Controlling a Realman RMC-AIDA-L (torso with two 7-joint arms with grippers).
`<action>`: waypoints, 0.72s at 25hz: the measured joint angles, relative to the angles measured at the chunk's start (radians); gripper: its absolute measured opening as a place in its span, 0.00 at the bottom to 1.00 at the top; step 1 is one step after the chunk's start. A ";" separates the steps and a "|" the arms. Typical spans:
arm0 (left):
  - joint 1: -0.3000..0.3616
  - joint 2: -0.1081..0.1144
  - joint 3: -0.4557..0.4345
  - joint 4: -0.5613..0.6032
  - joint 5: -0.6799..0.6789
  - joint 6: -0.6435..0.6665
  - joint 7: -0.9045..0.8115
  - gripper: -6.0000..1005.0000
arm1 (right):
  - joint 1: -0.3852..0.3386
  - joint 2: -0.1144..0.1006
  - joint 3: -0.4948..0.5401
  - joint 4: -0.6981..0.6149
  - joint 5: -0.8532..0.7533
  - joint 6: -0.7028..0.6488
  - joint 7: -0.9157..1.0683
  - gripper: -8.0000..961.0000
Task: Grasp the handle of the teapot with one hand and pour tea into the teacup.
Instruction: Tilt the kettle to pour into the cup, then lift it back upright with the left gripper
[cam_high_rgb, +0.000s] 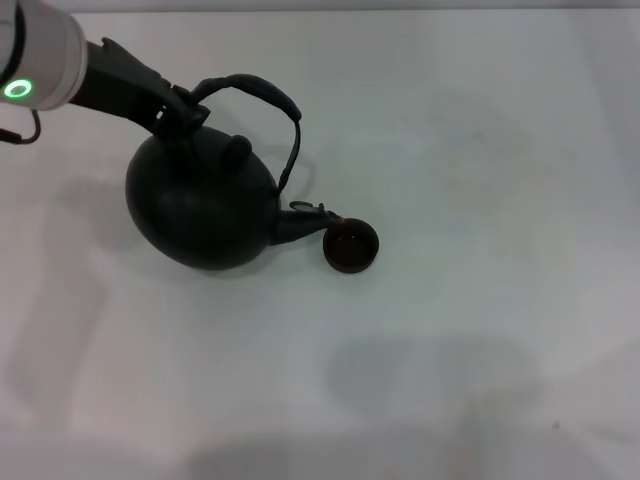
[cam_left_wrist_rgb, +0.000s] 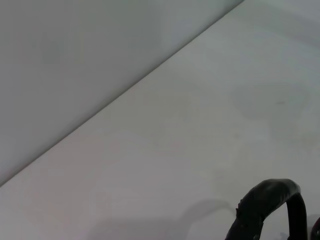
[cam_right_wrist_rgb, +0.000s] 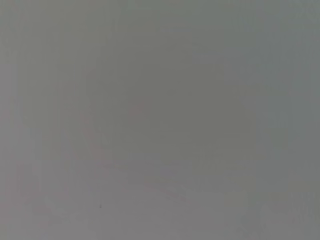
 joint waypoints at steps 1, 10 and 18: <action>-0.009 0.000 0.008 -0.002 0.005 -0.004 -0.003 0.19 | 0.000 0.001 0.000 0.000 0.000 0.000 0.000 0.86; -0.050 -0.001 0.031 -0.009 0.032 -0.028 -0.021 0.19 | 0.002 0.003 0.000 0.012 -0.002 0.000 -0.002 0.86; -0.078 0.000 0.034 -0.016 0.054 -0.049 -0.028 0.19 | 0.009 -0.001 0.004 0.039 0.000 0.001 -0.018 0.86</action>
